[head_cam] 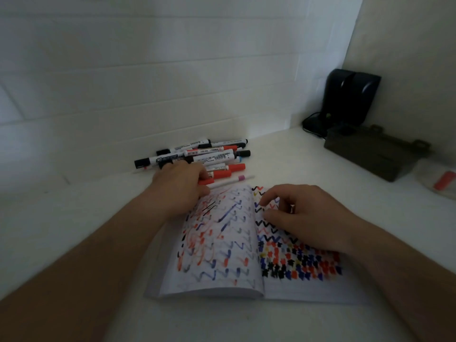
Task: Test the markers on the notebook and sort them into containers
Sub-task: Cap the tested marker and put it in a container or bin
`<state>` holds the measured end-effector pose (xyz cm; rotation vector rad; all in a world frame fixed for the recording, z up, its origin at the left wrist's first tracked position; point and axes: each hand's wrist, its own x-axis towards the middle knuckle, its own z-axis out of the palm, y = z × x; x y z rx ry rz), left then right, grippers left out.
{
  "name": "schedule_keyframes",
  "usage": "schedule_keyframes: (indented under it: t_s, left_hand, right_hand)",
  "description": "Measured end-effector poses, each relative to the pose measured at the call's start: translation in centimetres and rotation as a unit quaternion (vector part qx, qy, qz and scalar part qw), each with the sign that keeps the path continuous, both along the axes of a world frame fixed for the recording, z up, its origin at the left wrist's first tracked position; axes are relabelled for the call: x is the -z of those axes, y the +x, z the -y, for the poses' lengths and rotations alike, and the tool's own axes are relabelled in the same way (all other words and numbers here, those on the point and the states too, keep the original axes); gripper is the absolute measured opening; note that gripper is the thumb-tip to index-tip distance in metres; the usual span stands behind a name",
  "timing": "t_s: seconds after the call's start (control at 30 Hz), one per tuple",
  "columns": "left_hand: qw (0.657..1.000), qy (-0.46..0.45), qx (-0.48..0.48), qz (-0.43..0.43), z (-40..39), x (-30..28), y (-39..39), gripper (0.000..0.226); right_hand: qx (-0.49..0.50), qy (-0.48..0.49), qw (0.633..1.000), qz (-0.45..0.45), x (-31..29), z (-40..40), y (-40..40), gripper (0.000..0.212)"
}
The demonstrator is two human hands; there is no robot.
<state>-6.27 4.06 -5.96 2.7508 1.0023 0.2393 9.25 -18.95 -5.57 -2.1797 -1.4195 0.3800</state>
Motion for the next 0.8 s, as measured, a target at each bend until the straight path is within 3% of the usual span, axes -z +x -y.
schedule_keyframes:
  t_s: [0.1,0.23,0.6,0.73,0.8]
  left_hand:
    - [1.0,-0.005,0.005,0.018,0.2,0.0,-0.1,0.029]
    - [1.0,-0.008,0.005,0.025,0.2,-0.2,0.0,0.03]
    - [1.0,-0.003,0.007,0.03,0.2,-0.5,-0.6,0.031]
    - [0.999,0.004,0.004,0.049,-0.1,-0.8,-1.3,0.027]
    - [0.994,0.04,-0.011,0.099,-0.4,-2.1,-1.7,0.02]
  right_hand:
    - [0.005,-0.018,1.0,-0.003,-0.6,0.0,-0.9,0.036]
    - [-0.008,-0.074,0.995,0.072,-1.1,-0.3,-2.4,0.061]
    - [0.004,-0.119,0.987,0.106,-1.1,-0.7,-3.0,0.072]
    - [0.01,-0.136,0.983,0.127,-1.1,-0.7,-3.3,0.074]
    - [0.014,-0.139,0.981,0.137,-1.1,-0.8,-3.5,0.073]
